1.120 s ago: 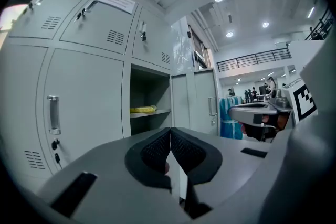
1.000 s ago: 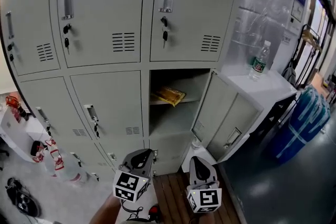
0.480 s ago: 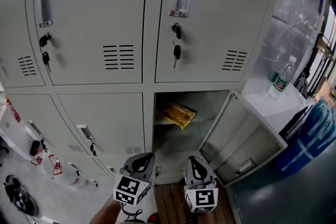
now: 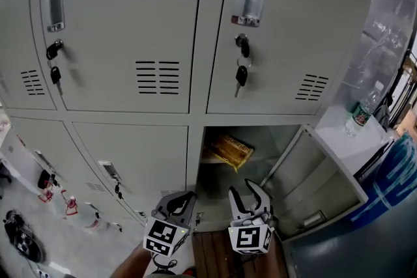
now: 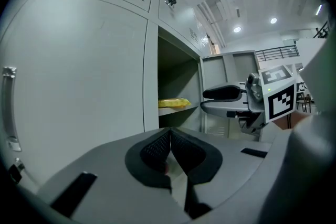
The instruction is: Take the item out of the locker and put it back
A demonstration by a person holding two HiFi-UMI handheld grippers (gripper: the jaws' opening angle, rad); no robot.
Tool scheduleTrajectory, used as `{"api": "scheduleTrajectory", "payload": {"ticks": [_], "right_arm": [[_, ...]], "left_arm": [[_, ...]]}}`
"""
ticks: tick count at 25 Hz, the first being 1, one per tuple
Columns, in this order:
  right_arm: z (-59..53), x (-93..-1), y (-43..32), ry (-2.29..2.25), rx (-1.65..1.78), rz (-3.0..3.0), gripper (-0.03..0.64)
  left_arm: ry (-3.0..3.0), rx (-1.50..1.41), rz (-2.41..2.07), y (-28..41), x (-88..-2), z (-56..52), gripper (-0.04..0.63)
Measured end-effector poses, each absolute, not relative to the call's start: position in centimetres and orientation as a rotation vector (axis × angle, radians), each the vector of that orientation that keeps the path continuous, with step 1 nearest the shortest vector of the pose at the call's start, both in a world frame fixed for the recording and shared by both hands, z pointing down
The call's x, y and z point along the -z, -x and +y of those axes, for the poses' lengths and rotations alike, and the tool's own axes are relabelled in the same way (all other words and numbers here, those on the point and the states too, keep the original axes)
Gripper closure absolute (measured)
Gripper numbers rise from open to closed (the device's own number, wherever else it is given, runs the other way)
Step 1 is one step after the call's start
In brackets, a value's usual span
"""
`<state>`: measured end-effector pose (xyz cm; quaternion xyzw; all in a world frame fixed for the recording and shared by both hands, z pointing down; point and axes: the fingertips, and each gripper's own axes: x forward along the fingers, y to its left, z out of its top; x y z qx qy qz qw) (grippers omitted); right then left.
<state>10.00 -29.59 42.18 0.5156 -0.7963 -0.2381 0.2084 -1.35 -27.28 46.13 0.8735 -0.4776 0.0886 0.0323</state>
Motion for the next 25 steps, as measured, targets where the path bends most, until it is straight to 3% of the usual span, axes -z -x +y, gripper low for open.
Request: {"api": "scheduleTrajectory", "payload": {"ticks": [8, 25], "right_arm": [[-34.5, -41.5, -8.3, -1.316, 0.797, -2.103, 0.338], [-39.6, -44.9, -7.3, -1.132, 0.859, -1.922, 0.329]], "left_arm": [[-2.675, -0.257, -1.492, 2.4, -46.0, -27.7, 0.572], [-2.628, -0.26, -1.495, 3.7, -46.7, -27.8, 0.572]]}}
